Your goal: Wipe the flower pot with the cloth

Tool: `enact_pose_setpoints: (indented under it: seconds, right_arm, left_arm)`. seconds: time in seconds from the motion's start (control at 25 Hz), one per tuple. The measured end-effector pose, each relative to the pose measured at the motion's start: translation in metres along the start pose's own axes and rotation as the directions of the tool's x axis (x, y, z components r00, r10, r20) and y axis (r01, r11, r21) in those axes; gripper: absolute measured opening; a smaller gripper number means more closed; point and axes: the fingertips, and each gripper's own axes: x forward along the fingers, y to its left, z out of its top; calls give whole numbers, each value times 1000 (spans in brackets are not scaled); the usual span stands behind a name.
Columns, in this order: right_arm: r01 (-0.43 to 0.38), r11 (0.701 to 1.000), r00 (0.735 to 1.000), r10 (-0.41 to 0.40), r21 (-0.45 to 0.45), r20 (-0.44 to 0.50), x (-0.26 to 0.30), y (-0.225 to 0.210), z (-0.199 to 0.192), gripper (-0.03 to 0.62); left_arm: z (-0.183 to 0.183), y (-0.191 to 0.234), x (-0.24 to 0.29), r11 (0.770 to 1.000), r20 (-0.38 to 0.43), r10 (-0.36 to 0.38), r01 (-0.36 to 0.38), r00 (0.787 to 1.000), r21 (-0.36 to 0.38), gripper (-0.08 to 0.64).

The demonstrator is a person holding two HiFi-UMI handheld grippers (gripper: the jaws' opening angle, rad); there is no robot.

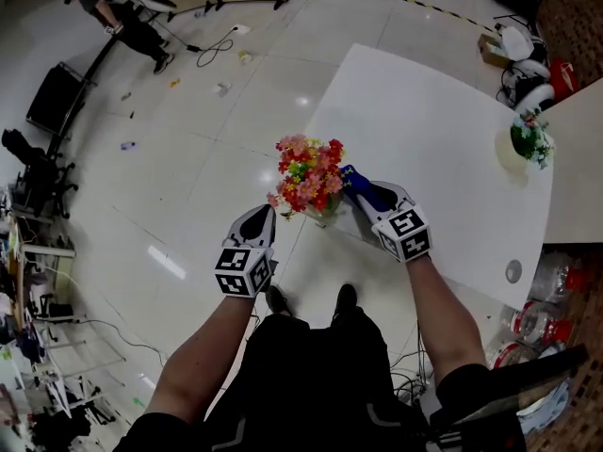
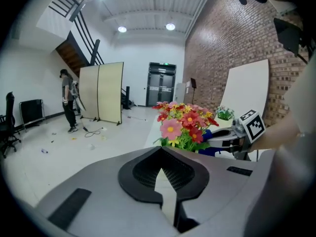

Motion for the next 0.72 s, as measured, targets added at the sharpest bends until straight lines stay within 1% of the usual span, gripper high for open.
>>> enact_pose_setpoints:
  seconds: [0.16, 0.28, 0.48, 0.6, 0.72]
  right_arm:
    - [18, 999, 1000, -19, 26, 7, -19, 10, -9, 97]
    - [40, 998, 999, -40, 49, -1, -27, 24, -14, 97]
    - [76, 993, 997, -76, 94, -5, -31, 51, -18, 97]
    - [144, 981, 990, -142, 127, -20, -33, 64, -25, 97]
    - [226, 960, 974, -224, 166, -33, -39, 76, -23, 97]
  left_arm:
    - [1, -8, 3, 999, 0, -32, 32, 999, 3, 0]
    - [4, -5, 2, 998, -9, -60, 61, 998, 9, 0]
    - [14, 8, 7, 990, 10, -137, 137, 990, 40, 0]
    - [15, 16, 14, 979, 16, -197, 196, 980, 63, 0]
    - [20, 25, 13, 960, 17, -266, 263, 964, 97, 0]
